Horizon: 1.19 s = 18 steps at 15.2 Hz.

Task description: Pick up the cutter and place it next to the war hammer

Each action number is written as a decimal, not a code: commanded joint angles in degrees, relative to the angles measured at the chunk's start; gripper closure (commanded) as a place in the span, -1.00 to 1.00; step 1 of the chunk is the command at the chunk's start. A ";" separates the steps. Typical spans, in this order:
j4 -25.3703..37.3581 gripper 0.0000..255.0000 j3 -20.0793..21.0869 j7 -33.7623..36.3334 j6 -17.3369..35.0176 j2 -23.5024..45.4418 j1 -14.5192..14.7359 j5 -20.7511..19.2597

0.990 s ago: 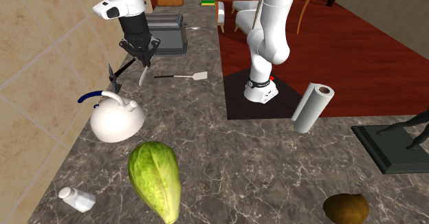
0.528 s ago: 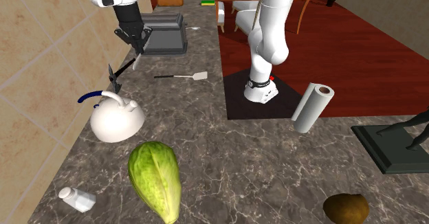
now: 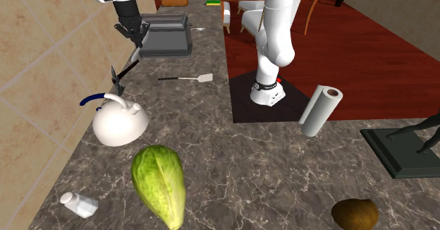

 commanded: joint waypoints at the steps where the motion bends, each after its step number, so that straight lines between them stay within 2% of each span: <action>1: -1.50 1.00 -0.04 -0.25 1.35 -0.15 -0.05 0.00; 18: -13.62 1.00 0.09 -0.98 14.21 0.61 0.08 0.35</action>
